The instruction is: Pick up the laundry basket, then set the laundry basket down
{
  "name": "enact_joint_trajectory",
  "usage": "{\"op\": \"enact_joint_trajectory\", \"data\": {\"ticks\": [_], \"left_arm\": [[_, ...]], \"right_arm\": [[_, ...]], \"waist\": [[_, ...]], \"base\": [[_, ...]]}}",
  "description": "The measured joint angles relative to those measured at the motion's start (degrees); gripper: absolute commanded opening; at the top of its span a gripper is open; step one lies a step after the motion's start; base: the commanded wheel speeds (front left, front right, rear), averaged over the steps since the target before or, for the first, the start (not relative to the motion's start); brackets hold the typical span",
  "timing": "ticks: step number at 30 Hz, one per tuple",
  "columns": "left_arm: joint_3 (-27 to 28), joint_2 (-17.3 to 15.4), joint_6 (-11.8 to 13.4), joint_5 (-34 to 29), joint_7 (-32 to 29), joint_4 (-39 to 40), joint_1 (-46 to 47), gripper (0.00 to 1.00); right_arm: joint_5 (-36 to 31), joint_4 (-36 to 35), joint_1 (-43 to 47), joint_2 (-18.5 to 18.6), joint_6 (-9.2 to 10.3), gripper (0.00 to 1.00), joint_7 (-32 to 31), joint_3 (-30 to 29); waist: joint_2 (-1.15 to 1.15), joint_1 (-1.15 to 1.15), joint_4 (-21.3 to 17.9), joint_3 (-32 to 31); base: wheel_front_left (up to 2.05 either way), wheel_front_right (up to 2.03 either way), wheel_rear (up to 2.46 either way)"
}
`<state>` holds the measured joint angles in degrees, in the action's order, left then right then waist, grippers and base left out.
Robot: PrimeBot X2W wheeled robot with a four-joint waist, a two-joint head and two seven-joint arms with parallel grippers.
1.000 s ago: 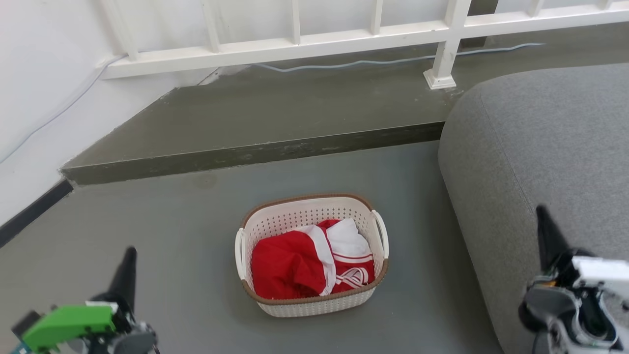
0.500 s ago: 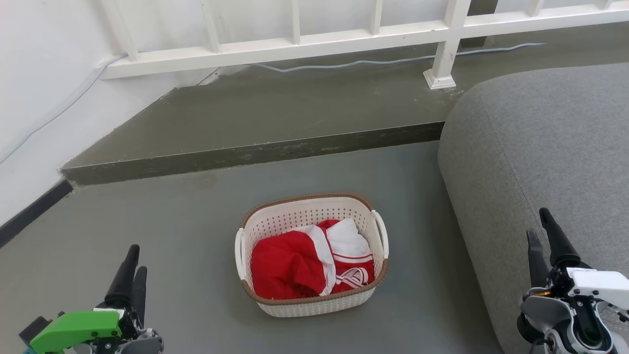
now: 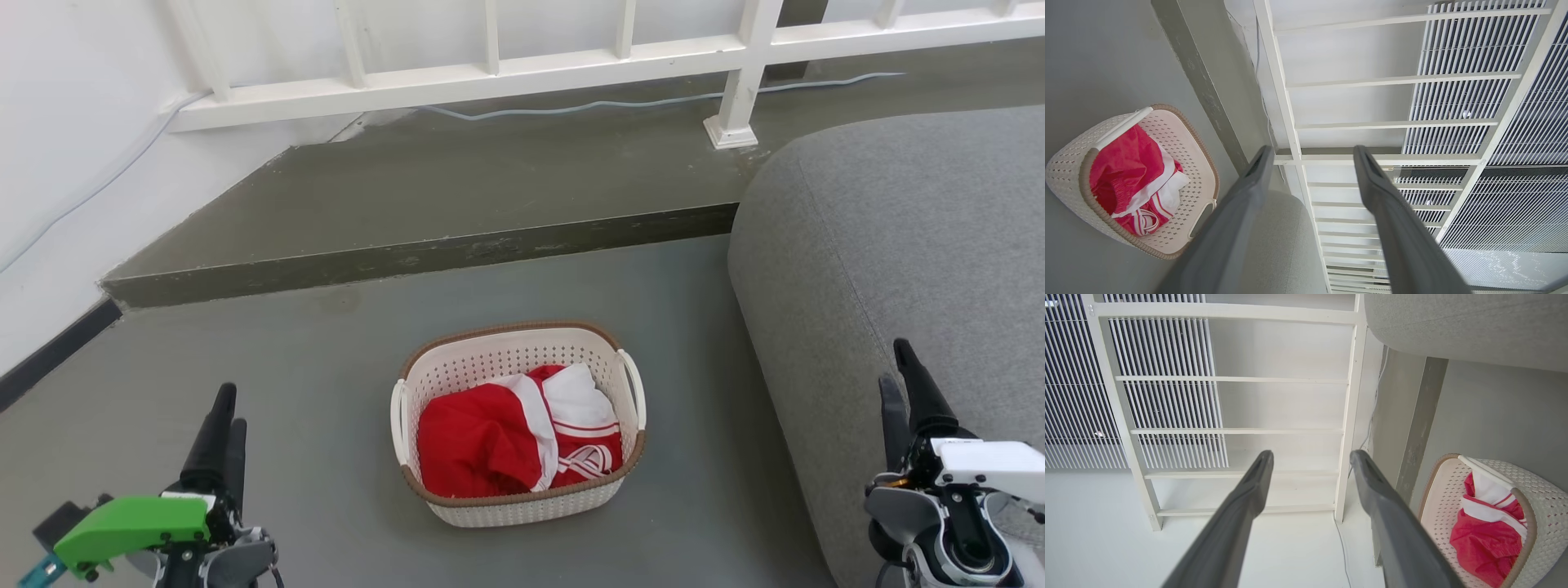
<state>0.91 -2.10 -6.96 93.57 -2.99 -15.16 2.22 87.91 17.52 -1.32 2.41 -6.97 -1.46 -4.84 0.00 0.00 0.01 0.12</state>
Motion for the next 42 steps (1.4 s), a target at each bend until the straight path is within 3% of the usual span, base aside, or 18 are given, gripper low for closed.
{"op": "enact_joint_trajectory", "data": {"ticks": [14,29,42], "left_arm": [[-3.2,-2.0,0.0,-9.2,4.0,2.7,1.4,1.00],[-7.8,-5.5,0.3,-24.5,7.2,3.9,3.4,1.00],[-11.7,-7.6,3.4,-38.4,9.4,5.2,4.8,1.00]], "right_arm": [[-10.8,-0.7,-1.4,2.6,0.10,1.00,3.0,2.5],[-26.0,-2.8,-3.0,5.2,3.20,1.00,5.6,6.4],[-40.5,-4.5,-3.4,7.2,6.58,1.00,7.9,11.0]], "waist": [[0.00,0.00,0.2,0.0],[0.00,0.00,0.4,0.0],[0.00,0.00,0.7,0.0]], "base": [[0.00,0.00,0.00],[0.00,0.00,0.00],[0.00,0.00,0.00]]}}
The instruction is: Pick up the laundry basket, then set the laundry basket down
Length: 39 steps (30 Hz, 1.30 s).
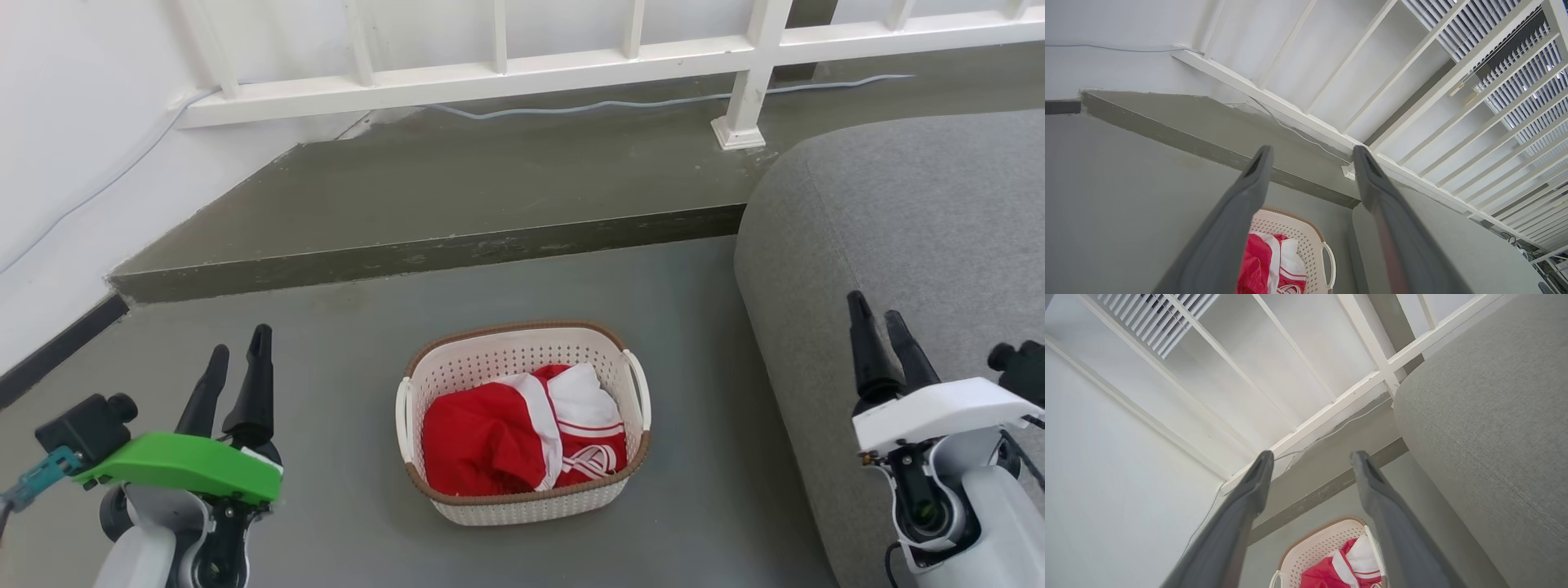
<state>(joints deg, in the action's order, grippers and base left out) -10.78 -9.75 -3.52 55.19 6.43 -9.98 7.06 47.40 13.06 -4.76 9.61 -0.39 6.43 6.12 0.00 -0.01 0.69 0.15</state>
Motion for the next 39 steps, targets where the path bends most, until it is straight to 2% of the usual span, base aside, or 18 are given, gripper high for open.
{"op": "enact_joint_trajectory", "data": {"ticks": [13,39], "left_arm": [[-4.1,-0.3,3.6,-11.8,2.6,1.0,0.0,1.00],[-7.2,0.1,8.2,-28.4,6.8,1.1,-1.4,1.00]], "right_arm": [[-12.9,-0.2,0.0,0.8,2.52,1.00,2.4,4.4],[-30.0,2.5,0.1,0.5,6.06,1.00,6.7,8.4]], "waist": [[0.00,0.00,0.1,0.1],[0.00,0.00,0.2,0.5]], "base": [[0.00,0.00,0.00],[0.00,0.00,0.00]]}}
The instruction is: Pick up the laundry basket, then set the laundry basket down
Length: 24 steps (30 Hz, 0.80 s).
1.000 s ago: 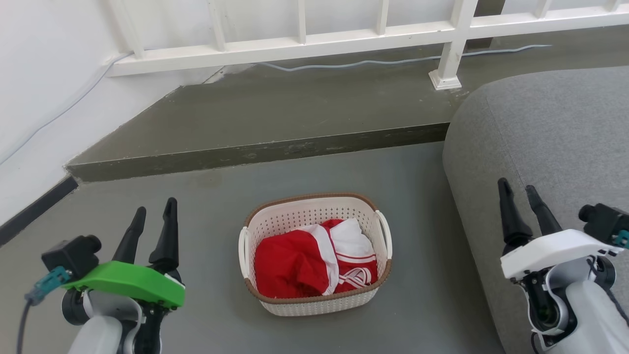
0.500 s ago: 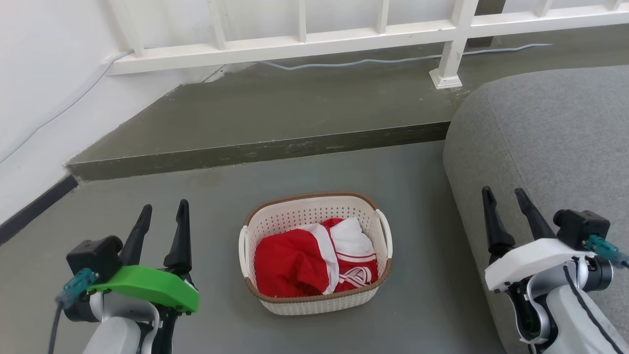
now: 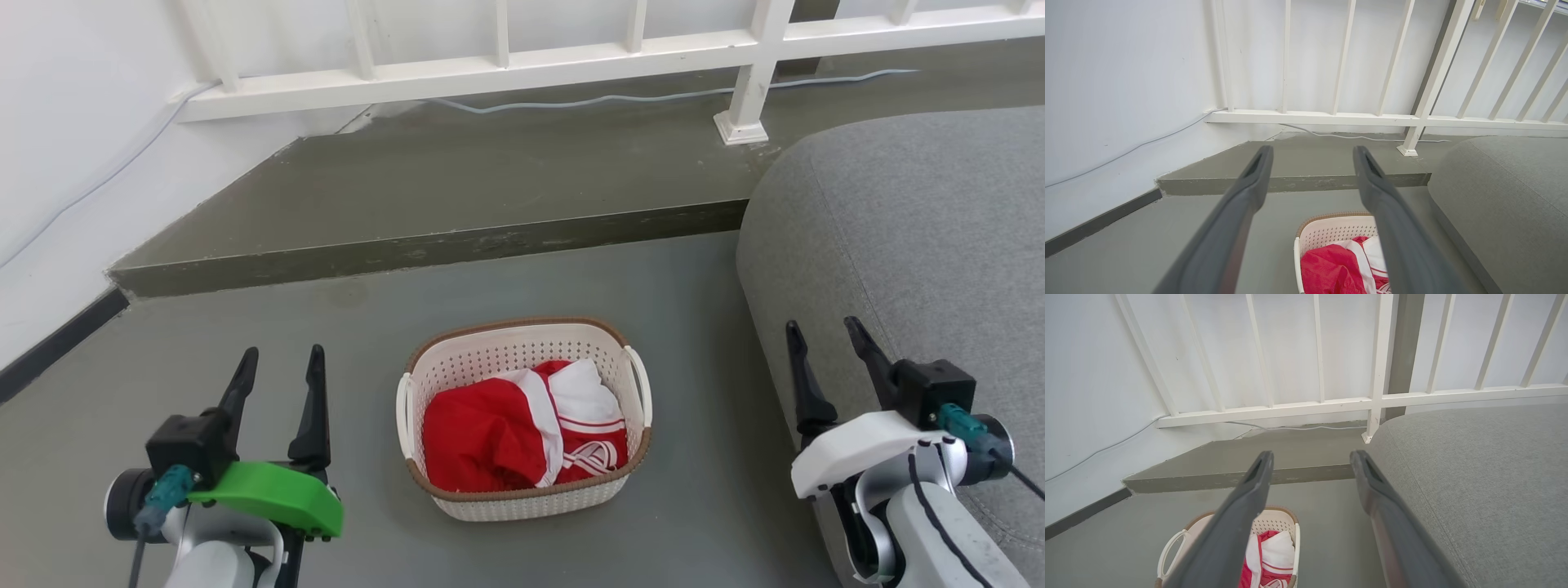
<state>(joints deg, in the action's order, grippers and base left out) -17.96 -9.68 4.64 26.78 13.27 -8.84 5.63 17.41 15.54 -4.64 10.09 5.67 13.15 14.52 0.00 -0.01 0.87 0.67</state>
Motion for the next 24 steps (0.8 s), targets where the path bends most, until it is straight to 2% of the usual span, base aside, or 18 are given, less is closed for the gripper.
{"op": "enact_joint_trajectory", "data": {"ticks": [6,24], "left_arm": [[-0.7,0.1,0.7,-3.8,1.0,0.0,0.0,1.00],[-0.5,1.1,0.9,-4.3,1.2,-1.4,-0.7,1.00]], "right_arm": [[-3.8,0.5,0.0,-0.3,0.60,1.00,1.1,0.6],[-4.1,1.5,0.0,-1.0,0.98,1.00,1.2,0.0]], "waist": [[0.00,0.00,0.0,0.2],[0.00,0.00,0.0,0.8]], "base": [[0.00,0.00,0.00],[0.00,0.00,0.00]]}}
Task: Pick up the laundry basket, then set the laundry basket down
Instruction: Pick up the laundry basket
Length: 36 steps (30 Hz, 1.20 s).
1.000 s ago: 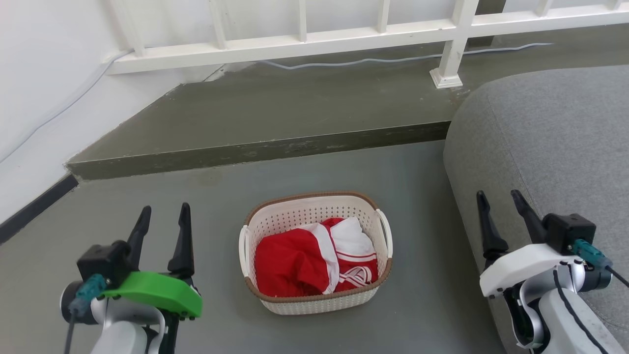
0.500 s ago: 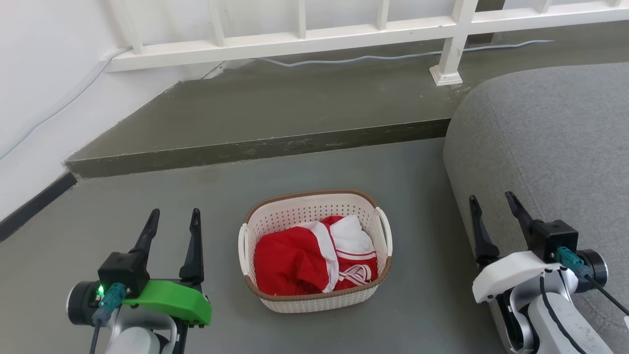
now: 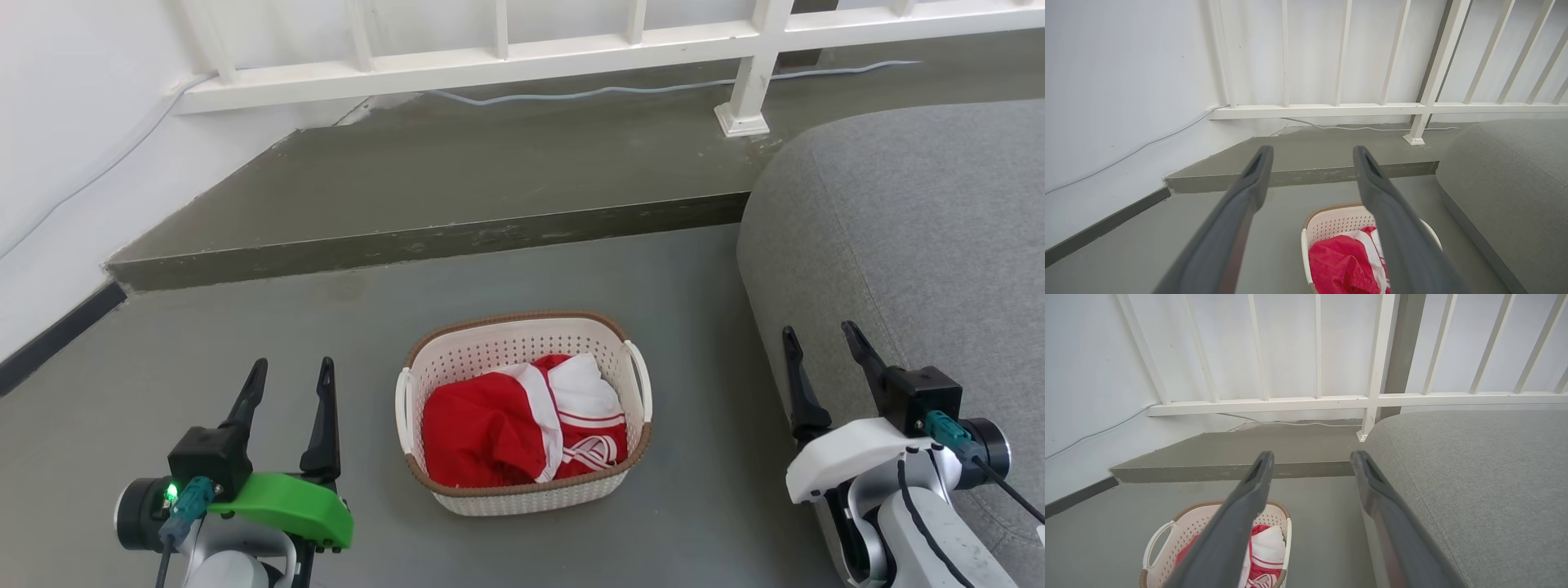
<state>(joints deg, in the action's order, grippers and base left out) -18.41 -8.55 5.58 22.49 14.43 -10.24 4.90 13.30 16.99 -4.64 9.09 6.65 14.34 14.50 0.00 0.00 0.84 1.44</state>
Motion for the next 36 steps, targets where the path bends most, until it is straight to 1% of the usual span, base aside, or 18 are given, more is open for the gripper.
{"op": "enact_joint_trajectory", "data": {"ticks": [19,29,36], "left_arm": [[0.1,0.5,0.1,0.0,0.0,-1.1,0.0,1.00],[0.1,0.6,0.1,0.0,0.0,-0.9,0.0,1.00],[-0.1,0.7,0.1,0.0,0.0,-0.6,0.9,1.00]], "right_arm": [[-0.2,0.4,0.0,-0.5,0.01,1.00,0.0,-0.2],[-0.2,0.3,-0.3,-0.9,0.01,1.00,0.0,-0.2],[-0.2,0.3,-2.1,-1.3,0.01,1.00,0.0,-0.4]], "waist": [[0.00,0.00,0.1,0.9],[0.00,0.00,0.0,4.0],[0.00,0.00,-0.1,7.8]], "base": [[0.00,0.00,0.00],[0.00,0.00,0.00],[0.00,0.00,0.00]]}}
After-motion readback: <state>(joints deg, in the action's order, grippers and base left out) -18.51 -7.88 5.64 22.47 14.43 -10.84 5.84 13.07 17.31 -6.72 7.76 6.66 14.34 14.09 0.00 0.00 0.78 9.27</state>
